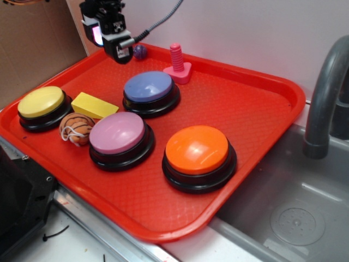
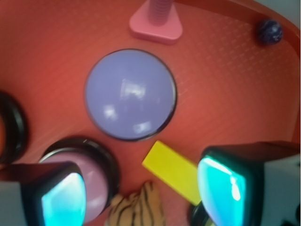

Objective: Push the purple button.

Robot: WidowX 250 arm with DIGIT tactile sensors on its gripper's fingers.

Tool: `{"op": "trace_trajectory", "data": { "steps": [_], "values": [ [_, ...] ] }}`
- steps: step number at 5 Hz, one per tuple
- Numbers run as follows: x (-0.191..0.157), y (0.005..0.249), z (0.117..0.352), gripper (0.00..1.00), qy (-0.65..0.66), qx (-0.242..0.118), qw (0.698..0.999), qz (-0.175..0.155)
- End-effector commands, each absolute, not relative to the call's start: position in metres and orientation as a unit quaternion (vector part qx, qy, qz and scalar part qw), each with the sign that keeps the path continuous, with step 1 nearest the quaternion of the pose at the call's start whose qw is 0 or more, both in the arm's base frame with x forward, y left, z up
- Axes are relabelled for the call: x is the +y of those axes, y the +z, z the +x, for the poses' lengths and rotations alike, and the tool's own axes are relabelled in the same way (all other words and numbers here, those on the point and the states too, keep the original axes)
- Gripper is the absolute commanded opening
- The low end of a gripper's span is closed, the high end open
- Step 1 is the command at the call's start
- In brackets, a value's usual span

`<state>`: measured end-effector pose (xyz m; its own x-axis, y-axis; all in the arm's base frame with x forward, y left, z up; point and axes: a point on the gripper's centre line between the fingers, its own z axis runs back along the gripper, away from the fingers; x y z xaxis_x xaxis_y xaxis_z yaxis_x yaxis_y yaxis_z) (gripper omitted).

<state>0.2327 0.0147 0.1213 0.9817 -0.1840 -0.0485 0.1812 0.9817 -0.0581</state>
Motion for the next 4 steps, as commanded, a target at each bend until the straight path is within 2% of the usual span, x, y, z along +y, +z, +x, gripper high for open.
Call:
{"op": "trace_trajectory", "data": {
  "steps": [1, 2, 3, 4],
  "values": [
    [0.015, 0.166, 0.232, 1.00, -0.083, -0.027, 0.996, -0.021],
    [0.016, 0.177, 0.228, 1.00, -0.037, -0.025, 0.999, 0.003],
    [0.017, 0.190, 0.223, 1.00, -0.028, -0.036, 0.999, -0.003],
    [0.022, 0.202, 0.214, 1.00, -0.006, -0.039, 0.999, 0.005]
  ]
}}
